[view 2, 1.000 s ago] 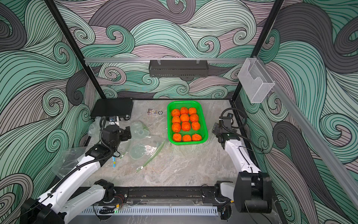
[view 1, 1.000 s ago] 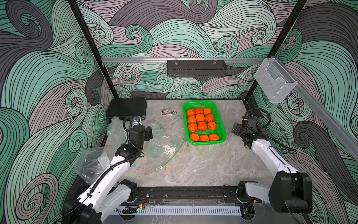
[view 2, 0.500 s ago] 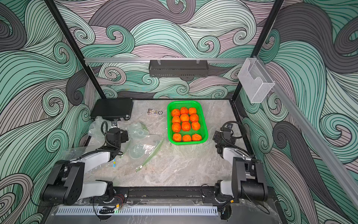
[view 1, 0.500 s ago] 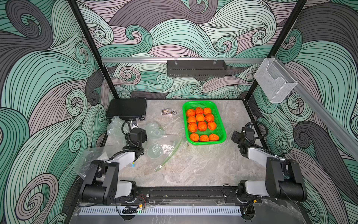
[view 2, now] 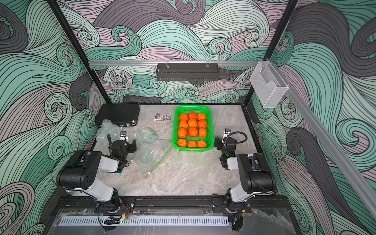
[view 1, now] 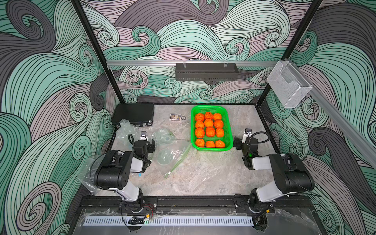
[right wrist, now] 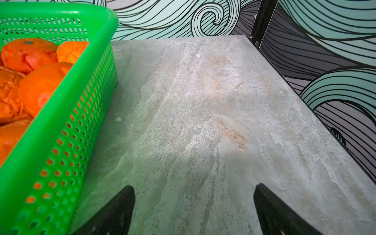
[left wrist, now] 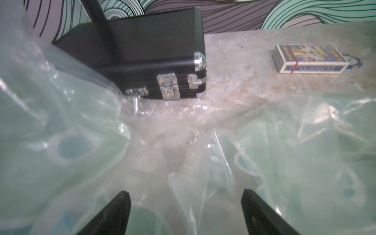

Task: Open the zip-top bag and take out the orange
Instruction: Reset both arms

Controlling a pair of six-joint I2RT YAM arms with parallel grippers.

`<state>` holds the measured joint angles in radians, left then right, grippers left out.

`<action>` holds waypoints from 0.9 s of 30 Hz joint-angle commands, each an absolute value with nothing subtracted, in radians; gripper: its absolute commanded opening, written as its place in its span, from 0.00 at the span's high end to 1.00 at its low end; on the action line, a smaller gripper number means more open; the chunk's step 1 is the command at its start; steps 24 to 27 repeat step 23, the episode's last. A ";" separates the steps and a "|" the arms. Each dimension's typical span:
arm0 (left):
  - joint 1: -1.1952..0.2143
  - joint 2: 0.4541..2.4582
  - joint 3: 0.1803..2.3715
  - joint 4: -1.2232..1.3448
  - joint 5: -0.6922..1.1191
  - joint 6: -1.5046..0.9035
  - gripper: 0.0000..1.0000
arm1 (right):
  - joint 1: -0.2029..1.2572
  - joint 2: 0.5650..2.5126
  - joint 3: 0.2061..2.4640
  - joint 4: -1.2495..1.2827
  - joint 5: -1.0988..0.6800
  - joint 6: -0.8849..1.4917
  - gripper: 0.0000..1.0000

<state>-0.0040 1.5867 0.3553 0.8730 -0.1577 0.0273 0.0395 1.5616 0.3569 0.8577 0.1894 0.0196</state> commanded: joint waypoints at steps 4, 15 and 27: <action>0.091 1.538 0.463 0.709 0.025 -0.027 0.01 | 0.025 1.554 0.375 0.932 0.161 0.011 0.01; 0.087 1.552 0.448 0.759 0.023 -0.014 0.01 | 0.034 1.552 0.365 0.953 0.166 0.003 0.01; 0.087 1.554 0.458 0.741 0.026 -0.011 0.01 | 0.033 1.554 0.368 0.948 0.156 0.000 0.01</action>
